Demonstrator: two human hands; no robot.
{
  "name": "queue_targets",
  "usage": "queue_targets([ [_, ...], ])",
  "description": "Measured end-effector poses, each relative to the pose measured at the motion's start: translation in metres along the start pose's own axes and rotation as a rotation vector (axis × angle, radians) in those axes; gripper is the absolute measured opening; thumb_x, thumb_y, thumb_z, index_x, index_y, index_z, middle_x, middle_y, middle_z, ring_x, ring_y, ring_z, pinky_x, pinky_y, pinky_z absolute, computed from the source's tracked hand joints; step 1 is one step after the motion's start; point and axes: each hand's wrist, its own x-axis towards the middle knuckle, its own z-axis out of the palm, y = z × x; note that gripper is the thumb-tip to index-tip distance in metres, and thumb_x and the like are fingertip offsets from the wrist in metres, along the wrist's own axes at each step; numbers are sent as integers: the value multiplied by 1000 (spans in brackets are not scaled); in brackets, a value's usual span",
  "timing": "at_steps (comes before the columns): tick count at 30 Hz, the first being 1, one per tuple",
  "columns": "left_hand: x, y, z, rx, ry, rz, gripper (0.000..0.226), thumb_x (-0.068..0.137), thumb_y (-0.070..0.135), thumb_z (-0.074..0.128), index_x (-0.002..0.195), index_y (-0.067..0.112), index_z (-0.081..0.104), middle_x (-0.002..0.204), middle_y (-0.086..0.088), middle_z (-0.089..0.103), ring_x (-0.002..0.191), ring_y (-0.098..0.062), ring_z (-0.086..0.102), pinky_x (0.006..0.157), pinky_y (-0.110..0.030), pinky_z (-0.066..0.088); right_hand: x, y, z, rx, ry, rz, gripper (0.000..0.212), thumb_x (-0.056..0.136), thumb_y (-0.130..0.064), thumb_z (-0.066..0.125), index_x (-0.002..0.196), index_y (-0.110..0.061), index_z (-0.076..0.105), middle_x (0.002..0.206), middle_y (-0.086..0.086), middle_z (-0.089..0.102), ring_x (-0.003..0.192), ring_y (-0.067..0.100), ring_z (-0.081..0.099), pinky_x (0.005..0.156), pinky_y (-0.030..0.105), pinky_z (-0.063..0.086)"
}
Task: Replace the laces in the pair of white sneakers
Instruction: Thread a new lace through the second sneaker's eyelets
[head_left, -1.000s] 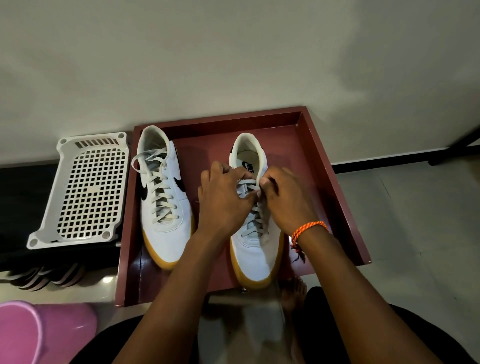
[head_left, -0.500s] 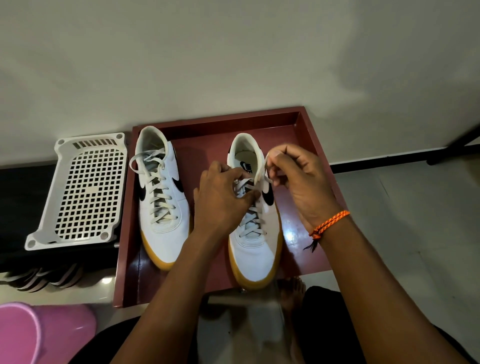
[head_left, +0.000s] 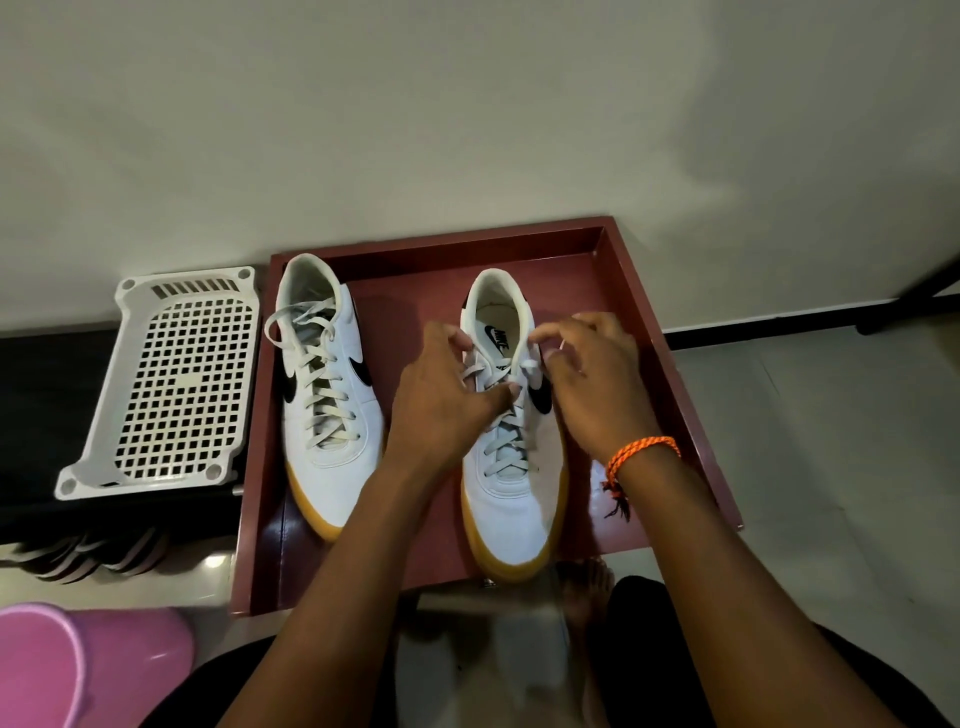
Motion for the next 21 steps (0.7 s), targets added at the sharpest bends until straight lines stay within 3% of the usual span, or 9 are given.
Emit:
queue_targets([
  [3,0,0,-1,-3,-5,-50,39,90,49,80,106,22,58,89,12,67,81,-7,67,76,-37,57,-5,-11,5,-161,-74,-45,23,106,-37,52,103,-21,68,133,-2,51,120,20,44,98,39,42],
  [5,3,-4,-3,-2,7,-78,31,101,52,63,88,24,62,78,5,70,74,-17,69,76,-45,60,-4,-8,7,-70,-84,-17,20,103,-32,57,92,-19,67,122,-4,52,115,20,47,96,39,43],
  [7,6,-9,-5,10,12,-76,40,107,43,57,74,21,63,70,-2,68,68,-25,68,74,-53,60,0,-2,7,65,-70,12,18,99,-24,64,82,-19,68,112,-5,53,109,20,53,95,39,48],
  [10,8,-12,-7,45,105,-70,39,106,32,60,73,11,67,66,-6,65,63,-31,64,67,-53,57,5,2,5,200,-23,57,24,95,-14,70,72,-21,69,102,-4,56,90,14,59,90,41,55],
  [13,8,-11,-5,83,110,-81,40,107,33,59,75,11,68,64,-2,64,60,-25,61,65,-46,54,4,1,6,185,32,64,23,93,-12,70,70,-18,71,98,-2,58,84,12,58,86,40,55],
  [16,4,-3,-14,-27,-14,-78,39,110,31,56,76,15,68,53,12,57,46,-4,48,57,-32,43,4,-1,1,145,-16,48,26,91,-18,69,66,-26,70,103,-3,61,98,17,59,91,36,49],
  [18,-1,7,-25,-130,-64,-53,38,111,30,56,77,19,70,54,15,59,45,-3,47,54,-31,46,5,-6,-11,197,-74,38,28,89,-16,70,64,-30,71,104,-5,61,102,15,60,94,34,47],
  [21,-11,26,-40,-224,-56,36,35,110,30,58,79,23,72,60,16,62,53,-3,49,59,-27,43,5,-20,-31,387,-119,16,24,89,-13,67,68,-21,75,99,2,72,98,14,68,90,32,51],
])
